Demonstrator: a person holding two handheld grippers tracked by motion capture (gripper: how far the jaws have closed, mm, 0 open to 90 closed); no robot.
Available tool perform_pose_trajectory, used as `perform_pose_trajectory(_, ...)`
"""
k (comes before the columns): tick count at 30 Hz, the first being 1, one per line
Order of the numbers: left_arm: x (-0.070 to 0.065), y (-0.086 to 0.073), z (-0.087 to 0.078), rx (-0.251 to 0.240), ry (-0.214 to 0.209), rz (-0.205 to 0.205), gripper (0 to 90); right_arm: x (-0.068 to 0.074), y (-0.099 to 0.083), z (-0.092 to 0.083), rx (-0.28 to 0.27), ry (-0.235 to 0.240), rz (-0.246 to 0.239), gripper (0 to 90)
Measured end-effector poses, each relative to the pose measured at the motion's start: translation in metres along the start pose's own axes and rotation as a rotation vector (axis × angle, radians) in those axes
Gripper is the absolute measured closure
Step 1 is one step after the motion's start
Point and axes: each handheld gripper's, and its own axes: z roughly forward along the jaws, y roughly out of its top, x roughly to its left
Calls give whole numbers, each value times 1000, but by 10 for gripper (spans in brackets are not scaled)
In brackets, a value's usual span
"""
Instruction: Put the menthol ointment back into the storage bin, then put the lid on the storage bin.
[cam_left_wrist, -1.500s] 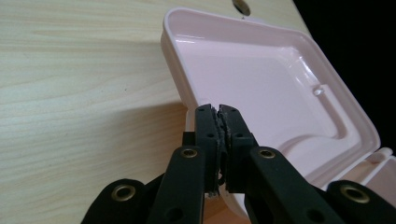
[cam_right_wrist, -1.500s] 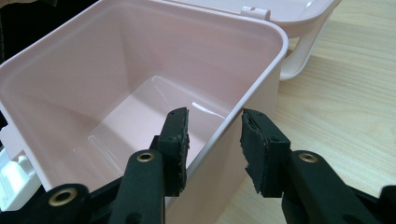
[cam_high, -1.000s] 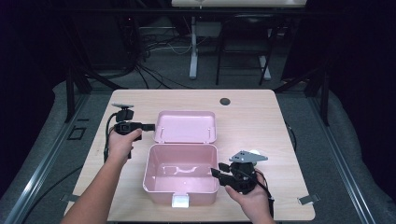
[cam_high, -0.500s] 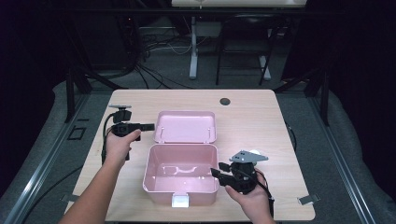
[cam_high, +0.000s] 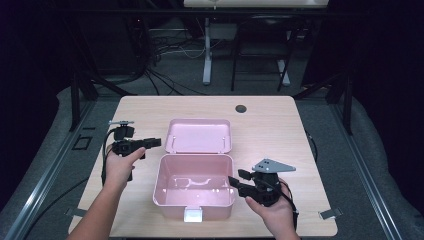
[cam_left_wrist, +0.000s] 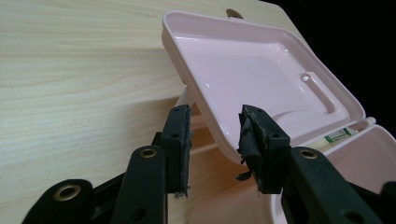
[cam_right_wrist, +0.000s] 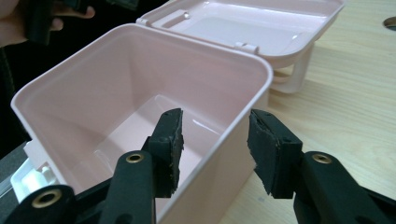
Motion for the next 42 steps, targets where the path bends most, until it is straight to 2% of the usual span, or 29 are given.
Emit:
perform_pose_trajectory(3, 2, -6, -5, -13, -6, 2, 594, -9, 2, -5, -18, -2, 18, 512)
perform_pose_trajectory(8, 4, -12, -8, -14, -1, 36, 539, -19, 4, -9, -24, -5, 33, 485)
perform_pose_trajectory(9, 2, -15, -11, -16, 8, 60, 526, -22, 7, -11, -15, -14, 29, 478)
perform_pose_trajectory(11, 1, -17, -13, -24, 6, 75, 503, -26, 9, -12, -12, -28, 26, 473)
perform_pose_trajectory(16, 0, -20, -17, -43, 3, 85, 483, -32, 13, -9, 24, -56, -7, 472)
perform_pose_trajectory(17, 0, -19, -16, -28, -6, 95, 483, -36, 15, -6, 52, -67, -26, 461)
perform_pose_trajectory(18, 0, -19, -16, -28, -6, 95, 490, -36, 15, -6, 52, -67, -26, 461)
perform_pose_trajectory(20, -1, -20, -17, -25, -35, 89, 512, -42, 20, -2, 104, -78, -43, 447)
perform_pose_trajectory(23, -2, -21, -19, -21, -20, 104, 511, -48, 25, 0, 156, -105, -52, 435)
perform_pose_trajectory(26, 0, -22, -20, -43, -7, 109, 511, -51, 28, 2, 186, -116, -58, 429)
perform_pose_trajectory(27, 2, -23, -21, -40, -3, 107, 509, -54, 31, 3, 227, -130, -65, 429)
perform_pose_trajectory(28, 3, -23, -21, -37, 3, 112, 505, -56, 32, 4, 243, -134, -70, 428)
perform_pose_trajectory(29, 3, -23, -21, -37, 3, 112, 502, -56, 32, 4, 243, -134, -70, 428)
perform_pose_trajectory(31, 4, -23, -21, -32, 8, 118, 490, -60, 35, 8, 291, -153, -98, 428)
perform_pose_trajectory(32, 4, -24, -22, -33, 12, 116, 490, -60, 35, 8, 291, -153, -98, 428)
perform_pose_trajectory(33, 5, -24, -22, -34, 23, 128, 475, -62, 37, 10, 323, -157, -117, 423)
perform_pose_trajectory(36, 5, -25, -22, -26, 41, 144, 450, -65, 38, 13, 344, -152, -117, 422)
perform_pose_trajectory(37, 6, -26, -21, -13, 61, 147, 446, -69, 40, 14, 363, -159, -119, 408)
perform_pose_trajectory(42, 9, -27, -19, 17, 62, 139, 443, -75, 45, 17, 394, -162, -105, 373)
